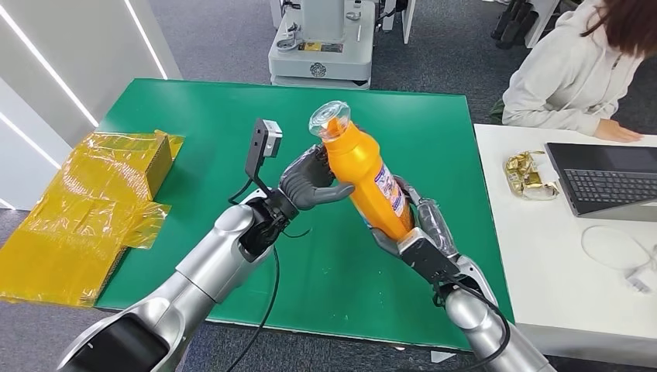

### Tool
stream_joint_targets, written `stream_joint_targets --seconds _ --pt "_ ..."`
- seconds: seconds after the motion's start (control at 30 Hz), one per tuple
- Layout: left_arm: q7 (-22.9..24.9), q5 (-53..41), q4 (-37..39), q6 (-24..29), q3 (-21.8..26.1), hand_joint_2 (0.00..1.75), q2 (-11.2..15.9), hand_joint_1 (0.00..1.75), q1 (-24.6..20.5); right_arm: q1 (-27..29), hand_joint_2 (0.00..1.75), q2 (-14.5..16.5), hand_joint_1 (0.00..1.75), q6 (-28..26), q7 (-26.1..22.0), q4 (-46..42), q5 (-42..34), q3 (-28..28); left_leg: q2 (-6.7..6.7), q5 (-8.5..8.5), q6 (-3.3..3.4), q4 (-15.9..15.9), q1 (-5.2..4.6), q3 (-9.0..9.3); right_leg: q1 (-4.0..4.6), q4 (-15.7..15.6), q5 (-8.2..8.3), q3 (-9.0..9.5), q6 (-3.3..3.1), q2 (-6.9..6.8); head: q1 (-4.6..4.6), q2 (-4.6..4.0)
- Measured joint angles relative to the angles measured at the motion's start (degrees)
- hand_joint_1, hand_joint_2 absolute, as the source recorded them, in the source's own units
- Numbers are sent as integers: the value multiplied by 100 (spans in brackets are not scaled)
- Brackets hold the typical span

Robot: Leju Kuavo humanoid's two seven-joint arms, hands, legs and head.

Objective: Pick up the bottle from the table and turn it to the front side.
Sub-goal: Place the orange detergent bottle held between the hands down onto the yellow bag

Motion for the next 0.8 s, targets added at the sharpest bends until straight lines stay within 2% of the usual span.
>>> stream_joint_targets --seconds 0.47,0.8 --pt "269 741 -537 -49 -2 175 -78 0 134 46 175 0 175 -113 8 127 62 17 0 -1 0 0 0 0 0 -1 0 -1 0 1 0 0" --pt "-134 485 -597 493 -2 175 -327 0 194 108 175 1 175 -127 -140 106 -39 -33 0 -1 0 1 0 -1 0 -1 0 -1 0 1 0 0"
